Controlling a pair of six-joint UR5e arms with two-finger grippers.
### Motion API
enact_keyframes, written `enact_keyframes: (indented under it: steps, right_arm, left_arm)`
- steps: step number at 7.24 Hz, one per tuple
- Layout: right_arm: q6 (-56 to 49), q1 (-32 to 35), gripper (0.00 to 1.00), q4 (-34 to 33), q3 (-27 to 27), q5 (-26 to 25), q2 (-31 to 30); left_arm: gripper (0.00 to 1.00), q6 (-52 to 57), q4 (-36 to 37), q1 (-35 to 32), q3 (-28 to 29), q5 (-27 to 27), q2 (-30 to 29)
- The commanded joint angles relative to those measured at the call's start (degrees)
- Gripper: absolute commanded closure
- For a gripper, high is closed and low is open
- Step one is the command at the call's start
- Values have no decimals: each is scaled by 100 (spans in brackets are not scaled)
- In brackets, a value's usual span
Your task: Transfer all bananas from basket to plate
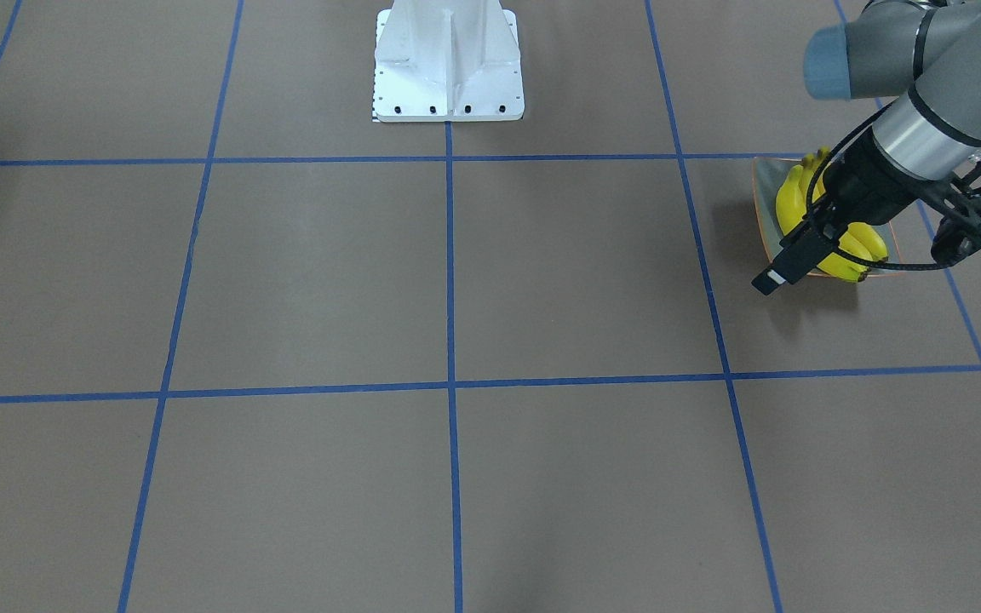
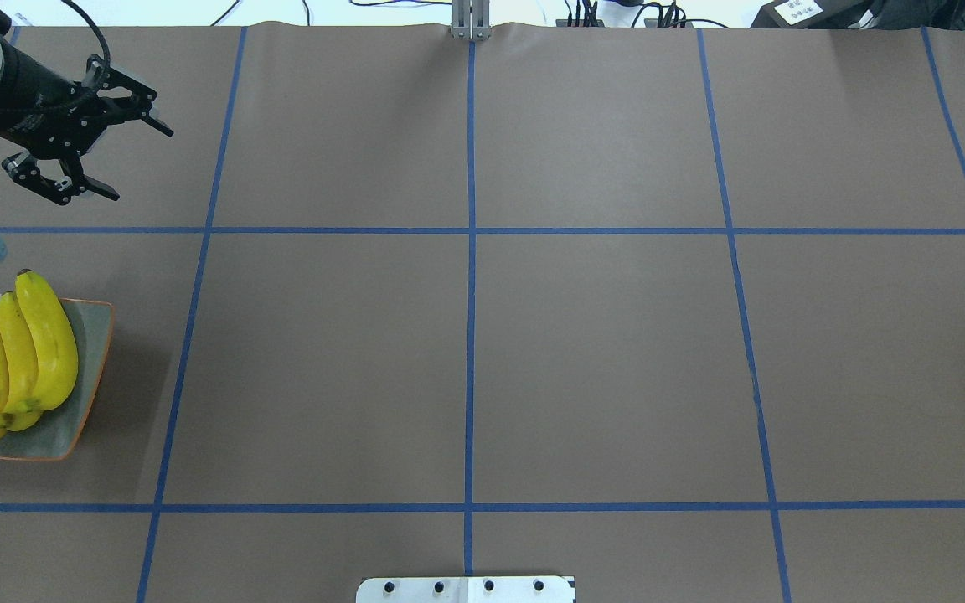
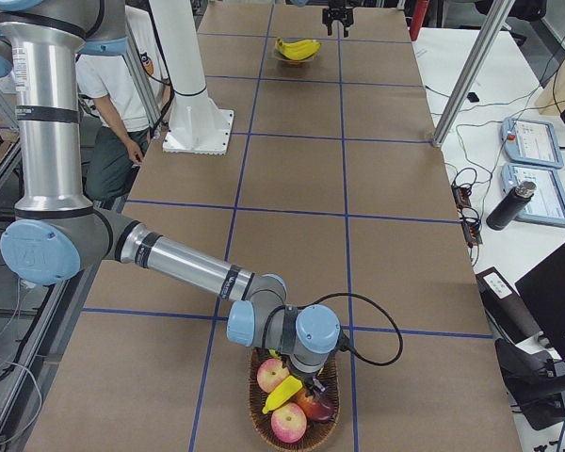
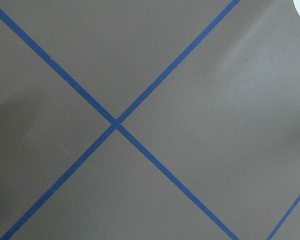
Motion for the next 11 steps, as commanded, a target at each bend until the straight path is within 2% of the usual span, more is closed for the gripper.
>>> enact_keyframes:
  steps: [1, 3, 5, 7, 8, 9, 11]
  right_arm:
    - [1, 0, 14, 0, -72, -30, -28]
    - [1, 0, 16, -9, -73, -22, -37]
    - [1, 0, 25, 0, -116, -83, -46]
    - [10, 0, 28, -9, -152, -171, -37]
    - [10, 0, 41, -9, -152, -171, -29]
    - [10, 0, 98, -17, -152, -171, -2]
    - [19, 0, 100, -26, -143, -127, 33]
  left_arm:
    - [0, -14, 0, 0, -5, 1, -10]
    - [0, -6, 0, 0, -5, 1, -10]
    - [0, -14, 0, 0, -13, 10, -1]
    - [0, -14, 0, 0, -22, 54, -10]
    - [0, -14, 0, 0, -22, 54, -10]
    - [0, -14, 0, 0, -22, 54, -1]
    - [0, -14, 0, 0, -40, 63, -1]
